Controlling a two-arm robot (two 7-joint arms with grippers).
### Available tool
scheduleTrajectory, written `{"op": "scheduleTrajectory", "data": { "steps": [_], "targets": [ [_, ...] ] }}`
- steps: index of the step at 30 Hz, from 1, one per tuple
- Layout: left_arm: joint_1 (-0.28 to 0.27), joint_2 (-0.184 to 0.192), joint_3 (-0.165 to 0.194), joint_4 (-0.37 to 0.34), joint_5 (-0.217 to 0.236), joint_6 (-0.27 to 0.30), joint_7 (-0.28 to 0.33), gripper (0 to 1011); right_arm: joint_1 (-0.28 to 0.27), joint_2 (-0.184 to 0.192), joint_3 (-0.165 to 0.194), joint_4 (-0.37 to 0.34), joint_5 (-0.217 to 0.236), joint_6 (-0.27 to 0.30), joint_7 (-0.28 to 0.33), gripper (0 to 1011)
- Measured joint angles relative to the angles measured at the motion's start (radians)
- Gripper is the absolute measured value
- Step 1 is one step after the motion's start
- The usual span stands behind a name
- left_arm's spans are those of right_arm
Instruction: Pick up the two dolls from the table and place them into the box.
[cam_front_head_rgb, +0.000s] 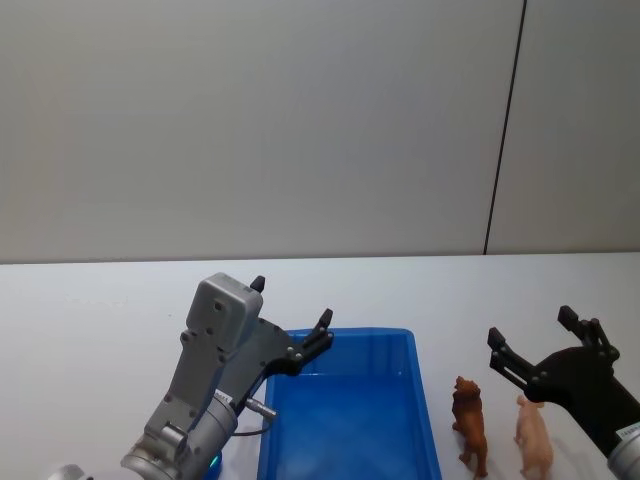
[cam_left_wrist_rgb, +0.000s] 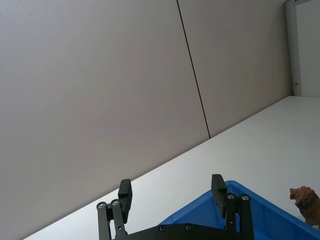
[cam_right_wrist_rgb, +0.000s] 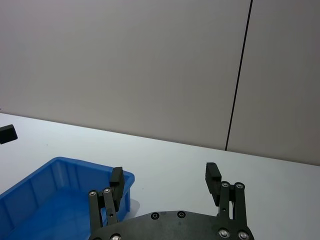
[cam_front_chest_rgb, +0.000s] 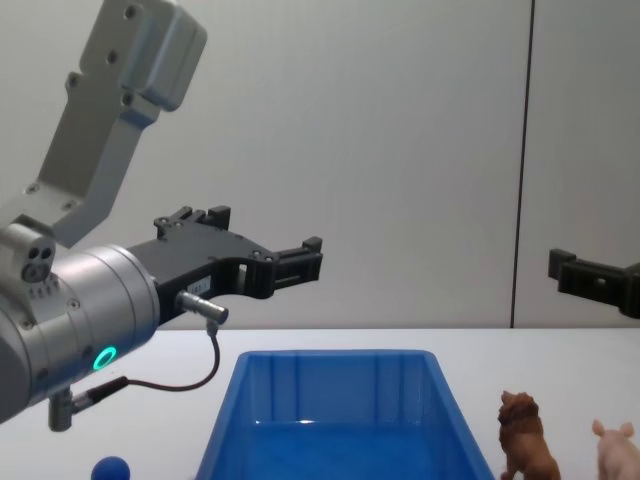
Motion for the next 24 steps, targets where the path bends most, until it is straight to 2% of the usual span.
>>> {"op": "scheduleTrajectory", "data": {
  "steps": [24],
  "targets": [
    [0.0,0.0,0.0,0.0,0.0,0.0,0.0,1001,0.0,0.0,0.0,0.0,0.0,0.0,0.0,1001]
  ]
}}
